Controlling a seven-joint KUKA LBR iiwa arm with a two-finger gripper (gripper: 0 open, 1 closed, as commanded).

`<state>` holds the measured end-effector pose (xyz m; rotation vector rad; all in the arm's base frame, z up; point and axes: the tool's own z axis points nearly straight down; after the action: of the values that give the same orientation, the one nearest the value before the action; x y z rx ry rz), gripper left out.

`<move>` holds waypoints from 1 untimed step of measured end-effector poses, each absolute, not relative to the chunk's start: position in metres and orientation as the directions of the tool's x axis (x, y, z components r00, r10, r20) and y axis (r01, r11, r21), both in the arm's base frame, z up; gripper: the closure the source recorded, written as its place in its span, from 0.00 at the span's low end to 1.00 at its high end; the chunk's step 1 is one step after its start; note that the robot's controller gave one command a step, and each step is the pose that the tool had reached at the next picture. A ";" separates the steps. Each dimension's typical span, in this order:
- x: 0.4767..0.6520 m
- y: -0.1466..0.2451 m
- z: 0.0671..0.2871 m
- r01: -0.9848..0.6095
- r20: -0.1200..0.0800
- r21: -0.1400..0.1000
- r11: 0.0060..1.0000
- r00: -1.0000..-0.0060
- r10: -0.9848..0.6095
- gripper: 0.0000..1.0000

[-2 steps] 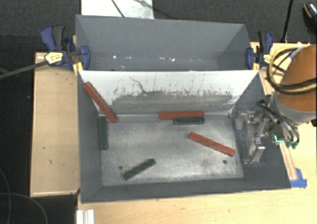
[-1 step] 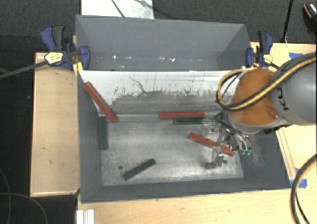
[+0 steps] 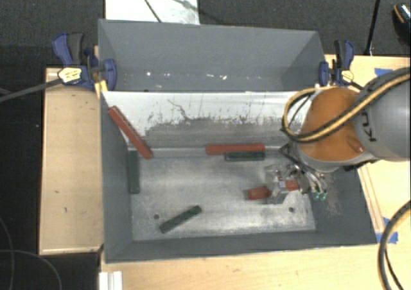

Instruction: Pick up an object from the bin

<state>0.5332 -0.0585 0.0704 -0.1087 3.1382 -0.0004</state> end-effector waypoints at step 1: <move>0.527 -0.062 0.183 -0.067 -0.010 -0.002 0.998 -0.998 -0.067 1.00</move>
Offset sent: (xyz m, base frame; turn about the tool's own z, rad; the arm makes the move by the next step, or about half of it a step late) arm -0.0087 -0.0025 0.1072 0.0106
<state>0.5266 -0.0615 0.1825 -0.1056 3.1301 -0.0029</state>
